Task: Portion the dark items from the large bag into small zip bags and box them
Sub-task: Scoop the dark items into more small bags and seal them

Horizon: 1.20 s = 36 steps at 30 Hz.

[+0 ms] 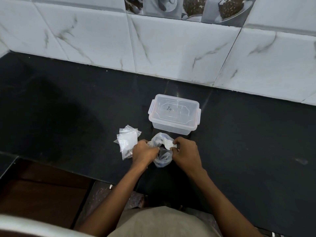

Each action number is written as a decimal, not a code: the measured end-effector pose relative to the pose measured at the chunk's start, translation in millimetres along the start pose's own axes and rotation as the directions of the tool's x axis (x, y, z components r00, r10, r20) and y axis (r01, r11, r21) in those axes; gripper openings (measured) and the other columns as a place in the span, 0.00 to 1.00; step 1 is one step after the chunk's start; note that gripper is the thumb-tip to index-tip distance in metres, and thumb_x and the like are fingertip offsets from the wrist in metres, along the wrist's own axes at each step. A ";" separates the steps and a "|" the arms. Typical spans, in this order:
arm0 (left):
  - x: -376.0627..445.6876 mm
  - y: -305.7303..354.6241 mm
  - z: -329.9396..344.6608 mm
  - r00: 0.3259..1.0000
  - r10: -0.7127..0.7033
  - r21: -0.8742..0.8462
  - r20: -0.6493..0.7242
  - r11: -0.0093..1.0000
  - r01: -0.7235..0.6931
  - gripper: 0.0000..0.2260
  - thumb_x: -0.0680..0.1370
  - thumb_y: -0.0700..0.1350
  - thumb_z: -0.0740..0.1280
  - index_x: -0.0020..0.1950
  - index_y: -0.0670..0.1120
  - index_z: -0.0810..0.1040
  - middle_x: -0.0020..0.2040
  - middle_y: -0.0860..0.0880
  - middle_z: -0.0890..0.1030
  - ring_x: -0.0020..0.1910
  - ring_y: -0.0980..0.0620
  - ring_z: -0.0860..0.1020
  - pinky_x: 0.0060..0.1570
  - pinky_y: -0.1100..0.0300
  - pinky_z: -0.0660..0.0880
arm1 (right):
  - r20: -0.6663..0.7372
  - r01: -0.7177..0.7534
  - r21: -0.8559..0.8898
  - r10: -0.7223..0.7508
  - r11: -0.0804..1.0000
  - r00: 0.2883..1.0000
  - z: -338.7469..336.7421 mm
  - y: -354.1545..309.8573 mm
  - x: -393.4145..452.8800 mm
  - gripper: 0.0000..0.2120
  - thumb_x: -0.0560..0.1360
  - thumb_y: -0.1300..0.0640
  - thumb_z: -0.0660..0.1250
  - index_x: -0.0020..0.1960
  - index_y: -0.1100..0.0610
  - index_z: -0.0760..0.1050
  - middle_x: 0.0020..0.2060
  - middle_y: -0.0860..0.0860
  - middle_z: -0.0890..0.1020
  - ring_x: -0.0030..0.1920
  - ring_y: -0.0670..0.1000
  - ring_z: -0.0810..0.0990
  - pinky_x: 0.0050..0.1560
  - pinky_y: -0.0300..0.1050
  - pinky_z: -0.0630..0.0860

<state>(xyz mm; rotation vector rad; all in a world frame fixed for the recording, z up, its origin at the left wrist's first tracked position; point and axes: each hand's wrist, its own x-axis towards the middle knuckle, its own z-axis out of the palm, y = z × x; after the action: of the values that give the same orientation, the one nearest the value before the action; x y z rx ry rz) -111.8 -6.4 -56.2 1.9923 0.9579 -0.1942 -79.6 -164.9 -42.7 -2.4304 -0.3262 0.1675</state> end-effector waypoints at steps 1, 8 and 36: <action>0.5 0.4 1.4 1.000 -0.001 0.008 -0.006 1.000 0.001 0.11 0.67 0.49 0.75 0.45 0.47 0.80 0.41 0.50 0.83 0.43 0.48 0.82 0.43 0.53 0.81 | -0.021 0.038 -0.008 -0.038 0.999 0.999 0.2 -0.3 0.0 0.07 0.71 0.63 0.73 0.49 0.59 0.83 0.41 0.53 0.84 0.41 0.51 0.82 0.44 0.49 0.81; -2.2 9.5 2.1 1.000 0.007 -0.032 0.007 0.999 -0.007 0.06 0.67 0.48 0.73 0.38 0.47 0.79 0.38 0.48 0.83 0.39 0.48 0.81 0.36 0.58 0.75 | -0.031 0.161 -0.036 -0.162 0.986 0.986 -3.8 -2.8 -1.0 0.07 0.74 0.62 0.74 0.51 0.59 0.86 0.41 0.52 0.84 0.39 0.49 0.81 0.41 0.47 0.81; -12.3 8.2 4.6 0.992 0.020 -0.363 0.124 0.931 0.027 0.17 0.63 0.44 0.78 0.48 0.47 0.77 0.49 0.42 0.85 0.47 0.44 0.85 0.49 0.44 0.83 | 0.093 -0.094 -0.126 0.106 0.987 0.990 18.9 0.7 -4.5 0.05 0.71 0.62 0.69 0.40 0.65 0.81 0.34 0.56 0.82 0.35 0.52 0.81 0.38 0.51 0.82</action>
<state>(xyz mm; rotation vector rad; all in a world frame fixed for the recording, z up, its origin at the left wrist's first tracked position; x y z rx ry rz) -113.6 -19.3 -47.8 1.6175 0.8474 -0.1309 -87.6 -155.2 -57.5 -2.5663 -0.2649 0.3223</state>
